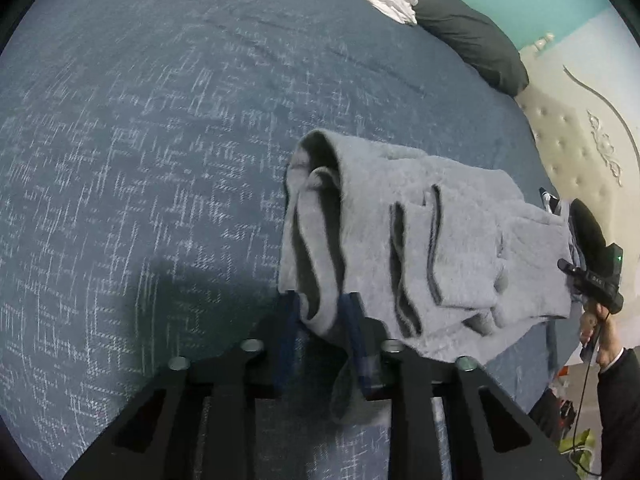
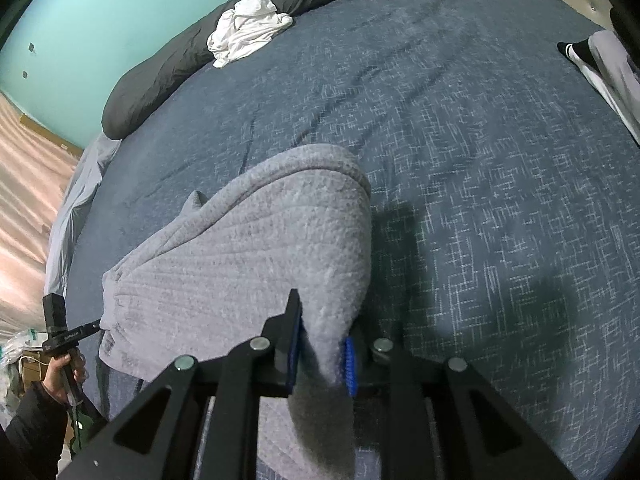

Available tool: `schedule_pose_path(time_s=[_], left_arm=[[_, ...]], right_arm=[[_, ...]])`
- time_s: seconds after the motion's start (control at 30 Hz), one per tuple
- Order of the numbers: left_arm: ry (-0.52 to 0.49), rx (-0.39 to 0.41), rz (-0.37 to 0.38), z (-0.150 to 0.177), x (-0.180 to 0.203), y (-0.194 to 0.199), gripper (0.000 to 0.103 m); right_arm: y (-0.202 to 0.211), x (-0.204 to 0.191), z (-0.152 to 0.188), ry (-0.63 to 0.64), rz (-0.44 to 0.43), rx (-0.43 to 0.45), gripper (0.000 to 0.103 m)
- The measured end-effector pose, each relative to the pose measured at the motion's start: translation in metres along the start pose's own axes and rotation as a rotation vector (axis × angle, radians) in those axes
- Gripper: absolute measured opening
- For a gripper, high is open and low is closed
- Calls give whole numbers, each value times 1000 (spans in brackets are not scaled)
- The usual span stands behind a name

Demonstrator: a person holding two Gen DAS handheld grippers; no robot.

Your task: Fold clothes

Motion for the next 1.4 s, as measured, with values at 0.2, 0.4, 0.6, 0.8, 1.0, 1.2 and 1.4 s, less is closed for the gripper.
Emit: schedule_pose_path(time_s=[0.2, 0.4, 0.6, 0.8, 1.0, 1.2, 1.4], left_arm=[[-12, 36, 11, -10, 14, 25, 5], [8, 72, 44, -23, 33, 54, 5], [56, 9, -11, -29, 21, 27, 5], [105, -30, -25, -19, -4, 13, 5], [104, -46, -7, -2, -16, 18, 6], [85, -16, 19, 5, -16, 40, 7], [37, -41, 47, 18, -7, 44, 32]], right_arm=[[2, 2, -2, 11, 3, 9, 17], [9, 6, 0, 22, 8, 23, 16], [9, 9, 9, 0, 10, 20, 16], [12, 4, 9, 25, 7, 4, 17], [9, 1, 8, 15, 26, -7, 18], [22, 4, 6, -33, 103, 17, 25], [44, -1, 2, -44, 93, 73, 31]])
Point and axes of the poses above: each gripper's, at about its wrist camera, not at the fingertips, and y roughly against the way its jaws point, x to its right, z to its underside, the point moved 2 cm from there along -y, roughly the way its jaws point, and after that the axes turned 10 degrees about -x, right-handed, at the moved point
